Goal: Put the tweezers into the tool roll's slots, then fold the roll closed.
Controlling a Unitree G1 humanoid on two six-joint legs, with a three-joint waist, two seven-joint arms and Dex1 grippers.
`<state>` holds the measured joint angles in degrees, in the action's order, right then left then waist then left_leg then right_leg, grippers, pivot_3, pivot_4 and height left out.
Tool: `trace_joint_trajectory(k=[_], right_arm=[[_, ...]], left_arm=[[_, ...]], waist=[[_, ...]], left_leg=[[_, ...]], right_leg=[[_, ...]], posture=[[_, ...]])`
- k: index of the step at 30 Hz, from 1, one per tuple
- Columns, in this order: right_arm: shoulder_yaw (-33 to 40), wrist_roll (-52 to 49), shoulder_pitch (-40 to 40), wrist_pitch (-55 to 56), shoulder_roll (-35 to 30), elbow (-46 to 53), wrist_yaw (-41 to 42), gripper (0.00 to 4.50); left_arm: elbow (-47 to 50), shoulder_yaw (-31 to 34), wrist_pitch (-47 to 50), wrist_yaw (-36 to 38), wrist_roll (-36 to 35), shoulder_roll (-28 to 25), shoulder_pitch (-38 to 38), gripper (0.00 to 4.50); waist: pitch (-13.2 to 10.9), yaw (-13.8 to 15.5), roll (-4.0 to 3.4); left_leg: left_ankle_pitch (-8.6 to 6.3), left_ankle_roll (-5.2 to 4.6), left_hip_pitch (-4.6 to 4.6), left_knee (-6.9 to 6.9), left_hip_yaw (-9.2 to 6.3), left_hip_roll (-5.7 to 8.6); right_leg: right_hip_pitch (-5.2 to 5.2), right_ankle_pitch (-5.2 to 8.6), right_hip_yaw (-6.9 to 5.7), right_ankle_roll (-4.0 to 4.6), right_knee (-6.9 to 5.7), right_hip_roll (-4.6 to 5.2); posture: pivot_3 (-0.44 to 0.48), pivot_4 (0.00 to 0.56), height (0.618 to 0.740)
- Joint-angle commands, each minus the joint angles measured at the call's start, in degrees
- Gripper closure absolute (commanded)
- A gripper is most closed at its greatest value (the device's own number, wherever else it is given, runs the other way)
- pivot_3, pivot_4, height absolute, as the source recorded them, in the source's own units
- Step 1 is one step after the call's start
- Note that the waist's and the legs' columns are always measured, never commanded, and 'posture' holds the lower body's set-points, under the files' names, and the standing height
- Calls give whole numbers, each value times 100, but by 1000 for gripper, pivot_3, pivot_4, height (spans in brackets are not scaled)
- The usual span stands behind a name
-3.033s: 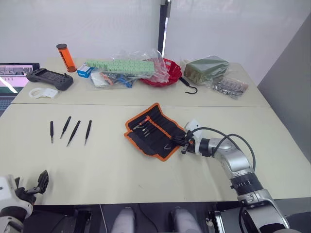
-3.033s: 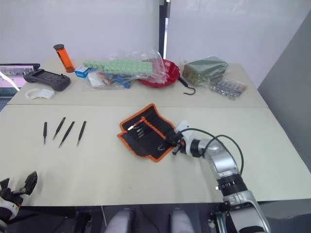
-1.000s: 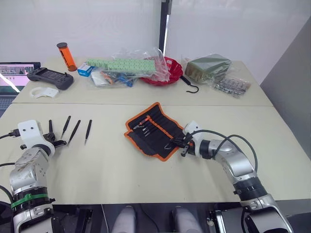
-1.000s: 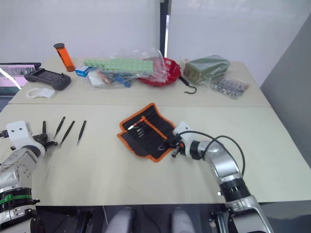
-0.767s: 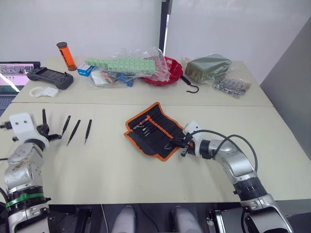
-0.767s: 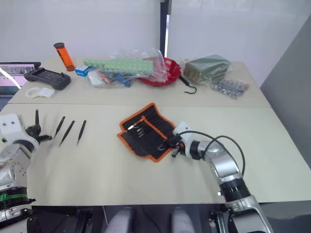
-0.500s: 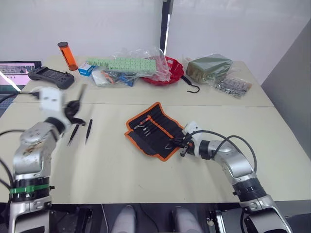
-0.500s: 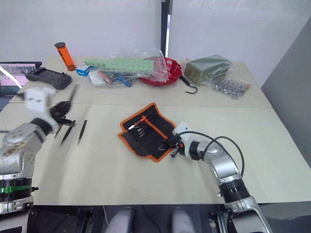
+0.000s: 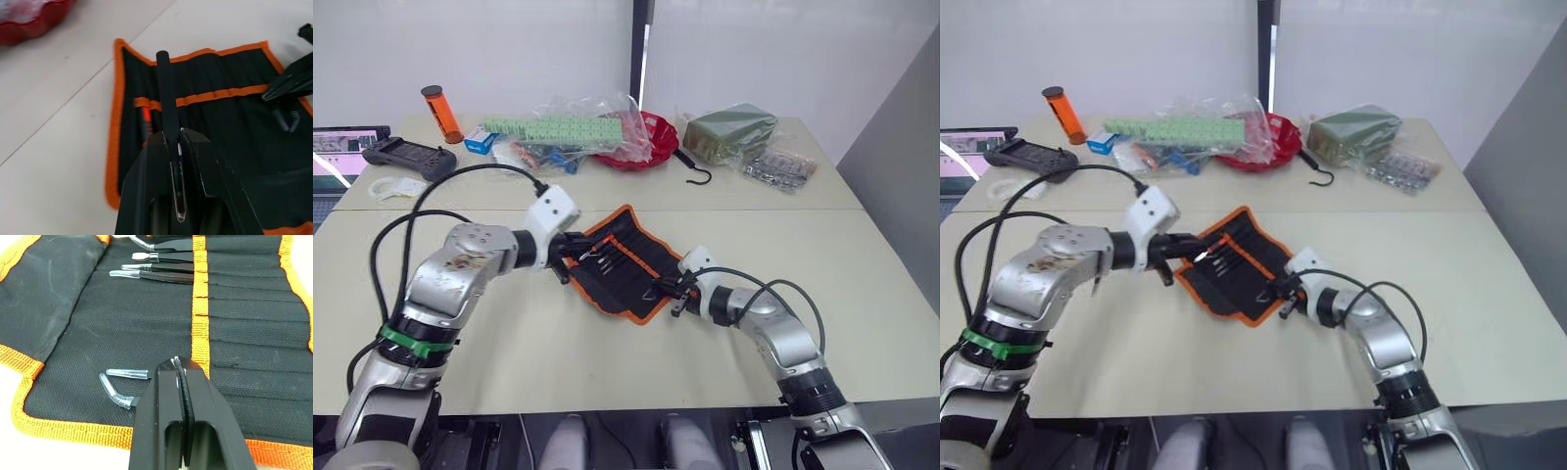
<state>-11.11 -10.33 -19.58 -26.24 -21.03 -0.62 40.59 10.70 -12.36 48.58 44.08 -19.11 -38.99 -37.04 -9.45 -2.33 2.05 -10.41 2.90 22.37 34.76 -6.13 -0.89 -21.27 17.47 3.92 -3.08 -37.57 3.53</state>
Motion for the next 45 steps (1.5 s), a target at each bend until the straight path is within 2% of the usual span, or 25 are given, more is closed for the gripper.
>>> trace_joint_trajectory(k=[1, 6, 16, 20, 31, 37, 45], right_arm=[[-14, 45, 250, -304, 1, -196, -125, 4500], [95, -8, 324, -225, 48, -127, -159, 4500], [254, -151, 346, -115, 79, -135, -176, 4500], [230, -123, 328, -86, 74, -224, -160, 4500], [168, -91, 265, -52, 81, -334, -121, 4500], [121, -66, 241, -57, 54, -348, -79, 4500], [88, -60, 260, -80, 49, -314, -77, 4500]], left_arm=[[116, -232, 347, 28, 90, 65, -259, 4476], [187, -475, 687, -35, 159, 197, -293, 4476], [190, -498, 1387, -151, 118, 284, -329, 4476], [273, -508, 1399, -188, 180, 220, -277, 4476], [15, -547, 1717, -642, 272, 500, -346, 4476], [-304, -546, 1455, -878, 426, 785, -454, 4476], [-606, -643, 1051, -818, 551, 1127, -501, 4476]], waist=[[-2, -3, -2], [-7, 9, -9], [-14, 10, -18], [-14, 10, -18], [-14, -4, -18], [-14, 7, -18], [-14, 45, -18]], left_leg=[[0, 0, 0, 0, 0, 0], [0, 0, 1, 1, 0, 0], [0, 0, 2, 2, 0, 1], [0, 0, 2, 2, 0, 1], [0, 0, 0, 4, 0, 1], [0, 0, -1, 9, -1, 1], [1, 0, 0, 13, -1, 4]], right_leg=[[0, 0, 0, 0, 0, -1], [0, 1, 1, -1, 1, -1], [-1, 1, 1, -1, 1, 0], [-1, 1, 1, -1, 1, 0], [-1, 1, 2, -2, -4, -1], [1, 0, 2, -3, -4, -1], [2, -1, 2, -4, -6, 0]], posture=[[0, 150, 740], [0, 150, 740], [0, 150, 740], [0, 150, 740], [0, 150, 740], [0, 150, 740], [0, 150, 740]])
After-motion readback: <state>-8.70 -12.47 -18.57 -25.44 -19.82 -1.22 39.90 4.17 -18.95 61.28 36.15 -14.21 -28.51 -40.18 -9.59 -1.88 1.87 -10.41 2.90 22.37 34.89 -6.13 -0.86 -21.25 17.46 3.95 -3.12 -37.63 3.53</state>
